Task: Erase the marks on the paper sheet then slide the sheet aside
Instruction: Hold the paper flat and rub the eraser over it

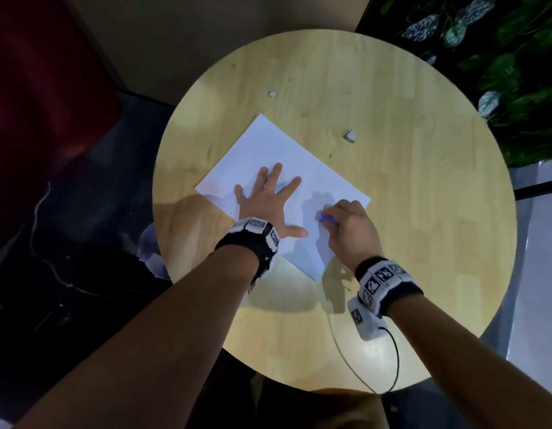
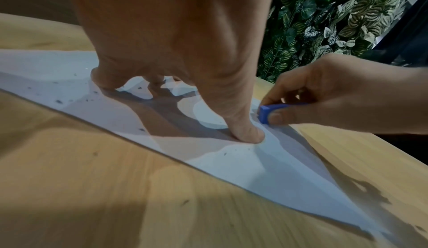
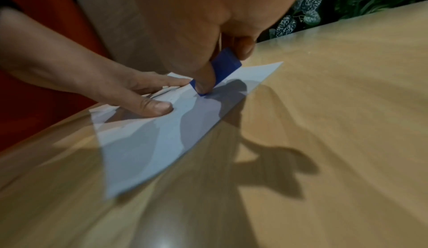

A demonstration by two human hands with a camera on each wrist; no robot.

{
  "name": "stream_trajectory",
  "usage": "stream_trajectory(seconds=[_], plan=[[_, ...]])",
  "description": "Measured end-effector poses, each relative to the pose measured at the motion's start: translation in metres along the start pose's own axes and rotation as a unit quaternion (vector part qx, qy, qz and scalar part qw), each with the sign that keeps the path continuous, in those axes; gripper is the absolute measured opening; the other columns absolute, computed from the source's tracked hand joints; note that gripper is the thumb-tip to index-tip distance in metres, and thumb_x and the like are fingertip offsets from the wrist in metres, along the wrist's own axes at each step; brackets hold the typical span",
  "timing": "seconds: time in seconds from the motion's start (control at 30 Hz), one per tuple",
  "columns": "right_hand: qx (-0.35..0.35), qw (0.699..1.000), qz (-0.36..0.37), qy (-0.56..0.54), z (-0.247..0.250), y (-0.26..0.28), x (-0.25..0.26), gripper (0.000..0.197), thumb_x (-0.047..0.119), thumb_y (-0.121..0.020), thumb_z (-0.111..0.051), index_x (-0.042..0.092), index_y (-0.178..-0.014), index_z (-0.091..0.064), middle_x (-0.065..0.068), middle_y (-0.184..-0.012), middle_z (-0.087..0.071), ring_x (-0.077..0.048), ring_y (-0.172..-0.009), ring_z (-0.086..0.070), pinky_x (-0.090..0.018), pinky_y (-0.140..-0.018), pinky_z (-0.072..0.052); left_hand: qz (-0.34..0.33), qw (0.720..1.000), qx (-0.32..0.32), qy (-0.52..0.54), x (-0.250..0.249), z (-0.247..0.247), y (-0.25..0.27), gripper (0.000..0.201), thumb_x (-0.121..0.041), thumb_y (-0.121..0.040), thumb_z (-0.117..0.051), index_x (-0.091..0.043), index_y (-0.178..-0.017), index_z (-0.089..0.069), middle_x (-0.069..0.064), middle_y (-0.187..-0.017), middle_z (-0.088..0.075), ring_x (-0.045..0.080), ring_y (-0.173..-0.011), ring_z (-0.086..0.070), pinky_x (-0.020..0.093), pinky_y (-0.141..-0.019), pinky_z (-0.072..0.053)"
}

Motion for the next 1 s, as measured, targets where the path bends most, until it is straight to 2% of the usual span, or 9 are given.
stream_trajectory(seconds=[0.17, 0.43, 0.6, 0.67, 0.73, 0.8, 0.83, 0.93, 1.0], plan=[[-0.031, 0.996, -0.073, -0.049, -0.007, -0.055, -0.003, 0.017, 0.011, -0.088, -0.057, 0.015, -0.097, -0.072, -0.002, -0.095, -0.059, -0.022, -0.102, -0.05, -0.033, -0.072, -0.047, 0.017, 1.0, -0.019, -0.001, 0.0, -0.005, 0.008, 0.115, -0.084, -0.071, -0.062, -0.047, -0.158, 0.004, -0.006, -0.165, 0.024, 0.022, -0.153, 0.018, 0.07, -0.114, -0.011], [0.009, 1.0, -0.002, -0.02, -0.006, 0.035, 0.013, 0.013, 0.008, -0.085, -0.065, 0.014, -0.094, -0.072, 0.001, -0.086, -0.059, -0.024, -0.087, -0.051, -0.037, -0.056, -0.048, 0.047, 0.999, -0.013, 0.016, -0.003, -0.009, 0.018, 0.119, -0.084, -0.068, -0.065, -0.048, -0.157, 0.006, -0.007, -0.164, 0.029, 0.022, -0.153, 0.021, 0.07, -0.115, -0.01], [-0.027, 0.998, -0.043, -0.032, -0.002, -0.013, -0.002, 0.014, 0.01, -0.086, -0.063, 0.013, -0.095, -0.072, -0.005, -0.089, -0.061, -0.028, -0.091, -0.052, -0.037, -0.068, -0.049, 0.051, 0.998, 0.014, -0.016, -0.011, -0.003, 0.024, 0.129, -0.074, -0.067, -0.077, -0.039, -0.159, 0.006, 0.003, -0.165, 0.025, 0.033, -0.153, 0.014, 0.064, -0.114, -0.022], [-0.013, 0.997, -0.056, -0.045, -0.003, -0.023, -0.007, 0.015, 0.009, -0.086, -0.063, 0.015, -0.095, -0.073, -0.004, -0.09, -0.061, -0.027, -0.094, -0.05, -0.034, -0.072, -0.046, 0.065, 0.997, 0.015, -0.037, -0.017, -0.005, 0.031, 0.125, -0.072, -0.07, -0.076, -0.031, -0.16, -0.001, 0.01, -0.166, 0.015, 0.038, -0.153, 0.004, 0.058, -0.116, -0.024], [0.003, 0.998, -0.045, -0.04, -0.002, -0.02, -0.007, 0.017, 0.007, -0.085, -0.065, 0.017, -0.094, -0.074, -0.001, -0.091, -0.062, -0.025, -0.093, -0.048, -0.03, -0.07, -0.041, 0.072, 0.995, -0.024, -0.06, -0.024, 0.0, 0.033, 0.109, -0.073, -0.077, -0.068, -0.019, -0.158, -0.019, 0.017, -0.166, 0.002, 0.038, -0.153, -0.001, 0.052, -0.117, -0.025], [0.018, 0.999, -0.026, -0.028, 0.0, -0.017, -0.005, 0.017, 0.007, -0.083, -0.066, 0.019, -0.093, -0.074, 0.001, -0.091, -0.061, -0.023, -0.092, -0.046, -0.029, -0.069, -0.039, 0.034, 0.996, -0.071, -0.031, -0.027, 0.006, 0.025, 0.094, -0.07, -0.083, -0.063, -0.011, -0.151, -0.036, 0.017, -0.166, 0.0, 0.033, -0.154, 0.003, 0.051, -0.118, -0.023], [0.023, 0.999, -0.019, -0.022, 0.002, -0.018, -0.004, 0.018, 0.008, -0.082, -0.066, 0.019, -0.093, -0.074, 0.002, -0.091, -0.061, -0.022, -0.092, -0.046, -0.03, -0.068, -0.041, 0.003, 0.997, -0.073, 0.003, -0.026, 0.007, 0.018, 0.094, -0.07, -0.083, -0.064, -0.013, -0.152, -0.036, 0.013, -0.167, 0.004, 0.03, -0.155, 0.006, 0.052, -0.119, -0.019], [0.02, 1.0, 0.001, -0.01, 0.002, -0.032, 0.004, 0.016, 0.009, -0.085, -0.063, 0.018, -0.094, -0.074, 0.0, -0.091, -0.061, -0.022, -0.092, -0.046, -0.036, -0.067, -0.047, -0.034, 0.999, -0.013, 0.028, -0.017, 0.001, 0.004, 0.115, -0.076, -0.075, -0.067, -0.032, -0.162, -0.006, 0.0, -0.167, 0.021, 0.024, -0.154, 0.016, 0.059, -0.122, -0.007], [0.016, 1.0, 0.014, 0.004, 0.001, -0.052, 0.013, 0.014, 0.01, -0.087, -0.061, 0.016, -0.093, -0.072, -0.001, -0.09, -0.06, -0.023, -0.092, -0.046, -0.038, -0.066, -0.048, -0.032, 0.999, -0.005, 0.007, -0.012, -0.007, 0.0, 0.122, -0.079, -0.071, -0.068, -0.037, -0.161, 0.003, -0.002, -0.166, 0.025, 0.023, -0.154, 0.018, 0.06, -0.121, -0.004]])
Point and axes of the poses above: each hand's wrist, its own y-axis away from the middle knuckle, its own z-axis out of the back of the hand, x = y × z, the point moved 2 cm from there along -y, towards the middle knuckle
